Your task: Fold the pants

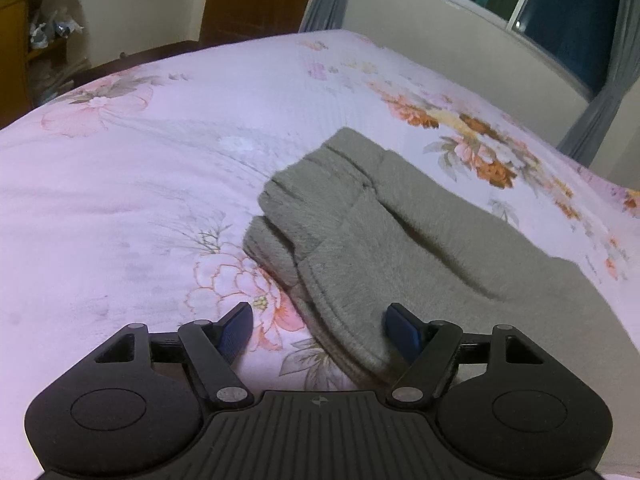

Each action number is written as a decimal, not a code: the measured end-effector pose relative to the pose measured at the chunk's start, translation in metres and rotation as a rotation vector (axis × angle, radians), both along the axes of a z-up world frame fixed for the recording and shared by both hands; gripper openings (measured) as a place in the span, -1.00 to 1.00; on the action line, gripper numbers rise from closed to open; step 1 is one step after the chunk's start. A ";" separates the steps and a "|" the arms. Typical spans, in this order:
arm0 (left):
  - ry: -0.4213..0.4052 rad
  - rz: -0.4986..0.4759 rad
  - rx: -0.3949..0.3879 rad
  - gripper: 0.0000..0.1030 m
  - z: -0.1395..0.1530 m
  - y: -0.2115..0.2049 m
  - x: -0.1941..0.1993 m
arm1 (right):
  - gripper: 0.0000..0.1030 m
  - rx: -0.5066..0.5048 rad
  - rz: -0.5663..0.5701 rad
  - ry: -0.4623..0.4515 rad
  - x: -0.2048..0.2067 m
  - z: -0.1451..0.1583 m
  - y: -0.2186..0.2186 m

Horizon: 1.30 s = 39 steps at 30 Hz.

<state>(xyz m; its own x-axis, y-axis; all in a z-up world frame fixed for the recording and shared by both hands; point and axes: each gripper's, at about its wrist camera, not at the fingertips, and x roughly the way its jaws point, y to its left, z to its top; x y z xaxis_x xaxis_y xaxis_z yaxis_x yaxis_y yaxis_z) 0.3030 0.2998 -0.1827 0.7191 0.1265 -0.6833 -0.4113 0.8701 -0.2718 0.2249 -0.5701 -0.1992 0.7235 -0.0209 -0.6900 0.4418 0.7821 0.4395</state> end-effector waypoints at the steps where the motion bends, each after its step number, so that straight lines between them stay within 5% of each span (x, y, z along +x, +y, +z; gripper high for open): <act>1: -0.011 -0.001 -0.005 0.43 0.002 0.002 -0.005 | -0.69 -0.047 0.008 -0.006 0.003 0.009 0.008; 6: -0.042 -0.010 -0.039 0.43 0.006 0.013 -0.021 | -0.70 -0.227 0.130 -0.072 0.042 0.058 0.068; 13: -0.078 -0.054 -0.085 0.43 0.009 0.015 -0.041 | -0.70 -0.363 0.533 -0.246 0.112 0.104 0.223; 18: -0.091 -0.083 -0.087 0.43 0.012 0.015 -0.055 | -0.70 -0.415 0.913 -0.305 0.125 0.087 0.349; 23: -0.081 -0.103 -0.073 0.43 0.011 0.018 -0.067 | -0.70 -0.538 1.234 -0.238 0.104 0.030 0.431; 31: -0.082 -0.130 -0.073 0.43 0.011 0.015 -0.073 | -0.62 -0.552 1.303 -0.187 0.084 0.008 0.443; 34: -0.092 -0.152 -0.081 0.43 0.015 0.003 -0.069 | -0.08 -0.419 1.371 -0.118 0.070 0.004 0.451; 36: -0.105 -0.180 -0.084 0.43 0.020 -0.011 -0.065 | -0.36 -0.312 1.351 -0.192 0.063 0.020 0.439; 39: -0.122 -0.271 -0.097 0.43 0.030 -0.042 -0.054 | -0.65 -0.239 1.176 -0.238 0.058 0.043 0.402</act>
<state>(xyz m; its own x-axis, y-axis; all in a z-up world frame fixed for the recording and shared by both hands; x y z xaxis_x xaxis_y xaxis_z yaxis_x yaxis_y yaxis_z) 0.2485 0.2577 -0.1531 0.7951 -0.1421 -0.5895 -0.1274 0.9113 -0.3916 0.2830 -0.1677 -0.1566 0.4951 0.6228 -0.6058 -0.6604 0.7229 0.2035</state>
